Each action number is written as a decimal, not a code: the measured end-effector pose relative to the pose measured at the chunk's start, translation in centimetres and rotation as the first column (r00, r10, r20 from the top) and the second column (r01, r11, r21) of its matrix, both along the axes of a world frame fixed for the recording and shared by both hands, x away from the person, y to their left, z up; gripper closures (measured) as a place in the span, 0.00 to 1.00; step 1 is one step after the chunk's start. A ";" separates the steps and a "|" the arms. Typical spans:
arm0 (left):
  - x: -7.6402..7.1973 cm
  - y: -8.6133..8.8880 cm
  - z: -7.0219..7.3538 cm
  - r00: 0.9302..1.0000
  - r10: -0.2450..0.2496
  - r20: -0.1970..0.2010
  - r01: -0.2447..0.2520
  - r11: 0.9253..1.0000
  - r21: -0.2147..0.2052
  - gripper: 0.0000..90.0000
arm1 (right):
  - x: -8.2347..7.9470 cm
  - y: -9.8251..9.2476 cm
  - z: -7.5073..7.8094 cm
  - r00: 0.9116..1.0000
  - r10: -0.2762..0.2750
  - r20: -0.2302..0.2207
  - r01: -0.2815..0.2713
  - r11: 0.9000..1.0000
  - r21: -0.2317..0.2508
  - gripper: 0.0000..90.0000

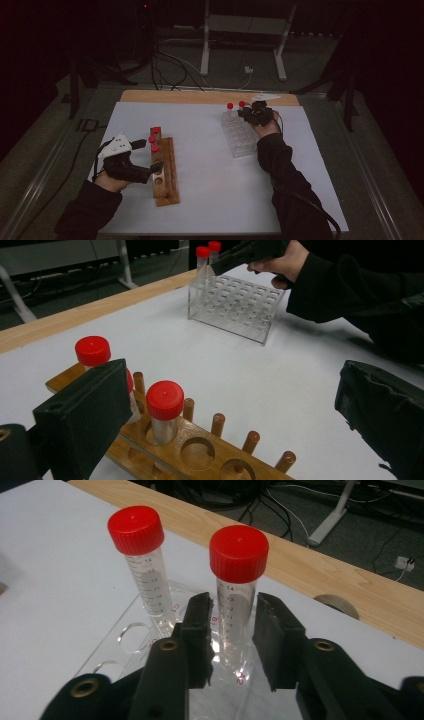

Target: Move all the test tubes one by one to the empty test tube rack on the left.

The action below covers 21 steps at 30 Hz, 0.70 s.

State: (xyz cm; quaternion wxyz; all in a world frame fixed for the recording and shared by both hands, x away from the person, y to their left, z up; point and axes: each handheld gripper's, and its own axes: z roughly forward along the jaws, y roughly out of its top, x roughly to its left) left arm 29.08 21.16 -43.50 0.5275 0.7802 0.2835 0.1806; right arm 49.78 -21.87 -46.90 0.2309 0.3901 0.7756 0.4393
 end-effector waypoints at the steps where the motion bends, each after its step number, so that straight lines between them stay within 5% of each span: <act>1: 0.0 0.0 0.0 1.000 0.003 0.001 -0.003 1.000 0.001 0.03 | 0.0 0.0 0.0 1.000 -0.005 -0.002 0.005 1.000 -0.004 0.79; 8: 0.1 -0.1 -0.1 1.000 -0.004 -0.003 0.004 1.000 0.001 0.03 | 0.1 -0.2 0.3 1.000 -0.011 -0.007 0.011 1.000 0.008 0.83; 21: 0.0 -0.3 -0.1 1.000 -0.011 -0.003 0.011 1.000 0.006 0.03 | -1.4 -0.6 3.5 0.998 -0.014 0.067 0.012 0.999 0.030 0.84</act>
